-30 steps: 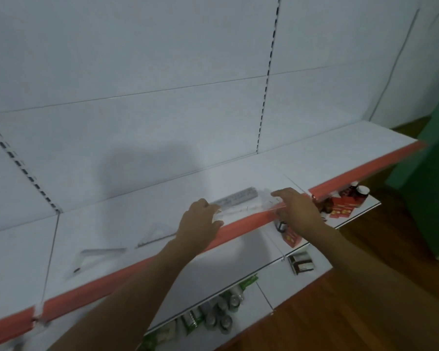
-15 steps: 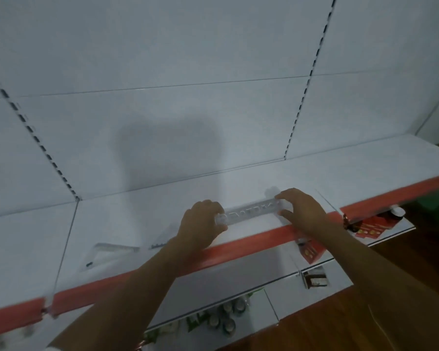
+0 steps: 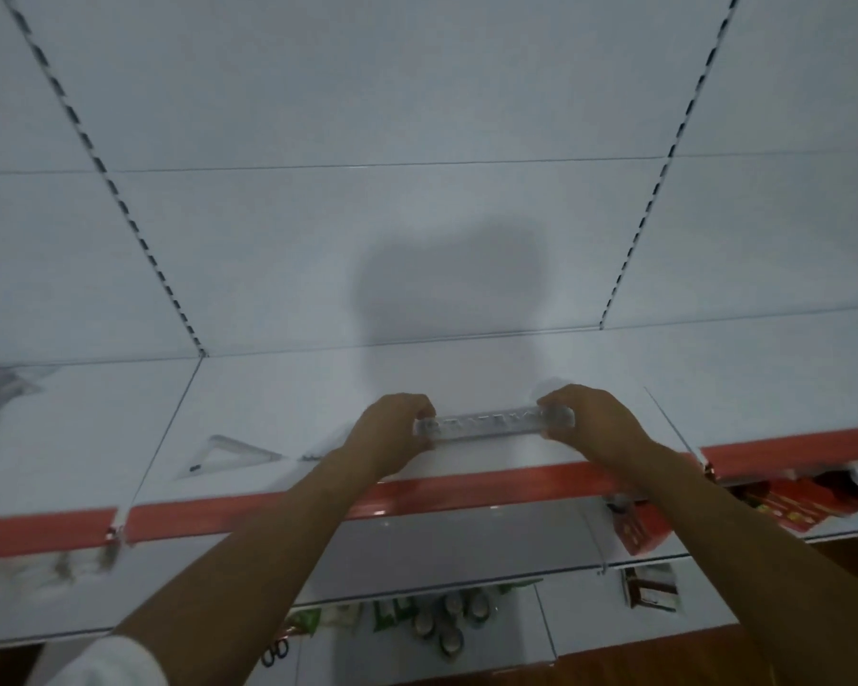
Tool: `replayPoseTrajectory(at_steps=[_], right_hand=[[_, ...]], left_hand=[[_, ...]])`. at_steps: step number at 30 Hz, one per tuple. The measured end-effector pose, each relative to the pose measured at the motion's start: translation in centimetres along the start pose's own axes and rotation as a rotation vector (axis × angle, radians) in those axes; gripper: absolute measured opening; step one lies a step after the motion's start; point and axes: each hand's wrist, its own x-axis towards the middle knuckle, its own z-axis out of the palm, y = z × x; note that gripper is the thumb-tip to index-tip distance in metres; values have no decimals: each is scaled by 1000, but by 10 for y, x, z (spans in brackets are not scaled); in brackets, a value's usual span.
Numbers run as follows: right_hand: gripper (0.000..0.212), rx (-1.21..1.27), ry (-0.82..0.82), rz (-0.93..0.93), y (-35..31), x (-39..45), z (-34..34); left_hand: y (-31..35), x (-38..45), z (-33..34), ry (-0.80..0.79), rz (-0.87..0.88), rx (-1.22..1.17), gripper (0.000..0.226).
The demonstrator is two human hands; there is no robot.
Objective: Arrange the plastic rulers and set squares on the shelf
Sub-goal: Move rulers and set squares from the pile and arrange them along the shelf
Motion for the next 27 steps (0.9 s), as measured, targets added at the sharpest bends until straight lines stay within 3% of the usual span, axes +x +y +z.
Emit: replayPoseTrajectory(at_steps=[14, 27], right_hand=[[40, -30, -92, -68, 12, 17, 2], [45, -252, -306, -186, 10, 42, -12]], left_hand=[[15, 11, 7, -54, -61, 94, 43], [48, 37, 6, -221, -142, 522, 25]])
